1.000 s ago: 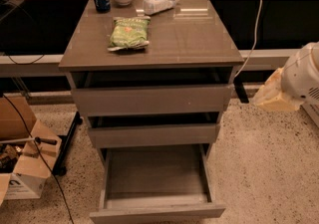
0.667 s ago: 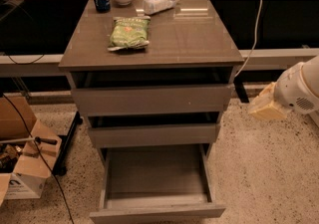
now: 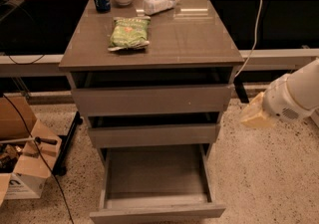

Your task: Close bottom drawer

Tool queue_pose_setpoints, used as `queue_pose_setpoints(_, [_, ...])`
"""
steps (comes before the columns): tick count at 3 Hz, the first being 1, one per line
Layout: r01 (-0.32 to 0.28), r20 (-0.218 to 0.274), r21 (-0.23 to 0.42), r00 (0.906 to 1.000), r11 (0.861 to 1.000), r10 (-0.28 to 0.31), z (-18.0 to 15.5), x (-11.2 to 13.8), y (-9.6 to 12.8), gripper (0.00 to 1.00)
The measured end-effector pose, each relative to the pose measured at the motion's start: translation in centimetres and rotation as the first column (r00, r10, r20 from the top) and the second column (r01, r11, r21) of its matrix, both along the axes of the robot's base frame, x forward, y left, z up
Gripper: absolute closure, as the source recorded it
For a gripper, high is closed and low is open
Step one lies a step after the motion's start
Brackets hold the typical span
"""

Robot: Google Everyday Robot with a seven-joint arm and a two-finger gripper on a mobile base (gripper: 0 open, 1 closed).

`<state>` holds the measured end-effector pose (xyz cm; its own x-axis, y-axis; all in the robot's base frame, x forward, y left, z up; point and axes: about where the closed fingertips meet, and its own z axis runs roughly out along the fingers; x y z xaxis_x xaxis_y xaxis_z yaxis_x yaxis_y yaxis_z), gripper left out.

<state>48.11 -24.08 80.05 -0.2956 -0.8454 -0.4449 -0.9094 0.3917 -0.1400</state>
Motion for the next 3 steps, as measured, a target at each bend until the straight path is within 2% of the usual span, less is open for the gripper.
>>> queue_pose_setpoints(1, [-0.023, -0.028, 0.006, 0.9993, 1.000, 0.023, -6.2, 0.1, 0.6, 1.00])
queue_pose_setpoints(2, [-0.045, -0.082, 0.018, 0.9956, 0.999, 0.046, -13.4, -0.6, 0.8, 1.00])
queue_pose_setpoints(3, [-0.026, -0.172, 0.106, 0.9841, 0.994, 0.044, -21.2, -1.9, 0.0, 1.00])
